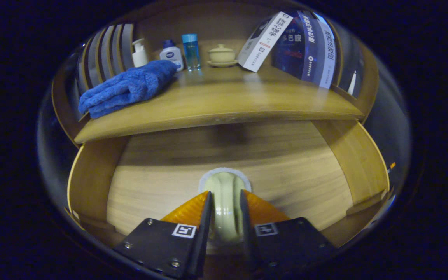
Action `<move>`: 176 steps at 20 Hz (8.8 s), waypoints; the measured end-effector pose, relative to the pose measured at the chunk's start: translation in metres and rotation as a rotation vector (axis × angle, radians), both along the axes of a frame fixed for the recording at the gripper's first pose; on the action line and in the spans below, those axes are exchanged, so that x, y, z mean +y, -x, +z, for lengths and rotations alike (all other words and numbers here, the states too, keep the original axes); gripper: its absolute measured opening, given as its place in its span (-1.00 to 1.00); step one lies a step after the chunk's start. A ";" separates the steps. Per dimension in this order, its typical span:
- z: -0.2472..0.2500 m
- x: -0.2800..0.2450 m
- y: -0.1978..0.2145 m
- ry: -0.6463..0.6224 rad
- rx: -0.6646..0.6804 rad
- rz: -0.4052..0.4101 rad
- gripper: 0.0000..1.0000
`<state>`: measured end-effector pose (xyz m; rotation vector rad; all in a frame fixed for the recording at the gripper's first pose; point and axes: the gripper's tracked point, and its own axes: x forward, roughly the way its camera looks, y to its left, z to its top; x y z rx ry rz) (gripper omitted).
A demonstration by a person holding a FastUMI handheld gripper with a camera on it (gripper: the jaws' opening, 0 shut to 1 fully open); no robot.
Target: Pull open the drawer, take out the items inside it, and place them on the countertop above the cabinet.
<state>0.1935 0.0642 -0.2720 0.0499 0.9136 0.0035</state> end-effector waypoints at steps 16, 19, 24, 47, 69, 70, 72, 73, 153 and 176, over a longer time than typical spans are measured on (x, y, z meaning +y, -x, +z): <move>0.101 0.005 0.000 0.039 -0.315 0.035 -0.66; 0.141 -0.003 -0.010 0.076 -0.387 0.021 -0.66; 0.182 0.001 -0.043 0.057 -0.467 0.023 -0.66; 0.138 0.004 -0.159 -0.073 -0.427 0.080 -0.66; 0.193 -0.016 -0.160 -0.154 -0.580 0.003 0.70; 0.199 -0.016 -0.154 -0.141 -0.589 0.011 0.70; 0.213 -0.019 -0.140 -0.106 -0.612 0.012 0.82; 0.220 -0.021 -0.132 -0.090 -0.627 0.009 0.83; 0.044 0.027 0.079 -0.063 -0.539 0.019 0.75; 0.038 0.036 -0.017 -0.074 -0.518 0.016 0.75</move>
